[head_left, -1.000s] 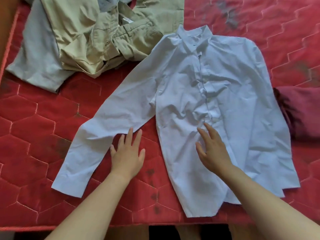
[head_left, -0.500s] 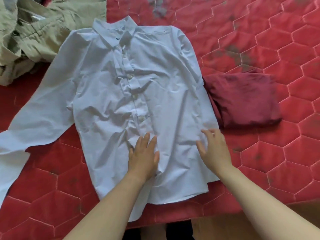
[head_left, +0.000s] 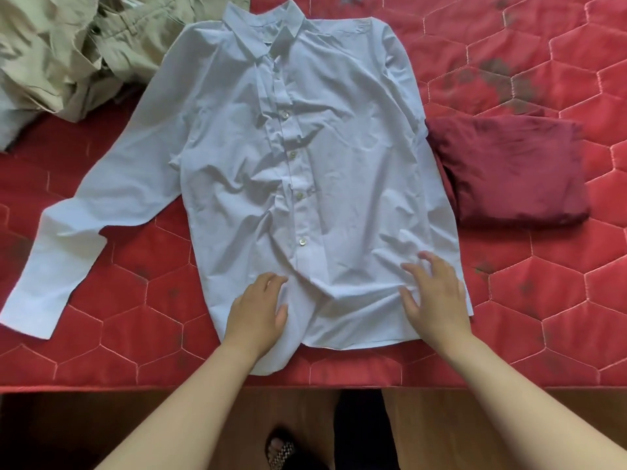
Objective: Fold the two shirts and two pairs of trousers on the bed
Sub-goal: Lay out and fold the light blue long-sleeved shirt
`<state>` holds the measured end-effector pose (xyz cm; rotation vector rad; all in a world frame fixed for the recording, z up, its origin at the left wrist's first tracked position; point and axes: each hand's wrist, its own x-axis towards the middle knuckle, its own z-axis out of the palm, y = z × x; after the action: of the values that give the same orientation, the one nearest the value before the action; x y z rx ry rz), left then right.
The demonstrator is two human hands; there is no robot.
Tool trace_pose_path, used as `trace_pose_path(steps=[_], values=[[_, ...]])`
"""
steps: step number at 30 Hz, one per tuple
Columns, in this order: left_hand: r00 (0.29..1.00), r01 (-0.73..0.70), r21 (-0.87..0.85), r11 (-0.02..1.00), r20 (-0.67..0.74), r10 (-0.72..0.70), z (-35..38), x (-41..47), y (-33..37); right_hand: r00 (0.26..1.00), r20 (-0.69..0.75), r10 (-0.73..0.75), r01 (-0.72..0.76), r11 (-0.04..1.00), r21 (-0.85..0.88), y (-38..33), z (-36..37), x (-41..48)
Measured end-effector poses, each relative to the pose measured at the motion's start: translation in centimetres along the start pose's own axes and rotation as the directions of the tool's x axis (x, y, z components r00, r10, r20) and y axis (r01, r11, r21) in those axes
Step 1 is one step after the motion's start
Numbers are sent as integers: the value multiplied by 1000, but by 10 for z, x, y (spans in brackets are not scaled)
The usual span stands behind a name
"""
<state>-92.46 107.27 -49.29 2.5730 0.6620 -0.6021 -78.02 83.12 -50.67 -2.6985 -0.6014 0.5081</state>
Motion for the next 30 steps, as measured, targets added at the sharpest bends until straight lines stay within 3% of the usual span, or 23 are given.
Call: trace_pose_path(steps=[5,8,10,12,14,17,19,22,25,28,30], values=[[954,273,37,961,-136,-266,14,-36,-30,970,77,-230,212,958,193,-55,37,-33],[858,476,-149,867,-140,-494,24,-51,-44,988,46,-149,137,969,203,-67,58,-42],[840,474,-338,813,-104,-533,32,-56,-54,996,-1,-87,86,981,175,-70,67,-40],[878,362,-476,801,-115,-465,34,-55,-61,999,-27,-45,49,981,187,-69,66,-33],[894,225,-534,815,-220,-391,28,-55,-66,998,-57,-38,49,978,204,-68,55,-29],[839,112,-585,803,-377,-391,9,-68,-77,981,-171,-87,117,977,177,-66,29,-35],[828,119,-583,804,-388,-404,1,-82,-90,987,-147,-61,76,992,104,-64,19,-43],[867,235,-487,841,-285,-408,0,-95,-109,1000,0,15,-15,999,41,-73,26,-58],[896,288,-301,909,-249,-367,5,-97,-115,990,-39,-137,142,980,139,-98,42,-71],[934,151,-118,981,-309,-181,17,-94,-107,978,20,-210,202,960,196,-112,62,-76],[961,43,-89,995,-268,-66,26,-90,-97,978,3,-208,203,957,207,-114,73,-78]])
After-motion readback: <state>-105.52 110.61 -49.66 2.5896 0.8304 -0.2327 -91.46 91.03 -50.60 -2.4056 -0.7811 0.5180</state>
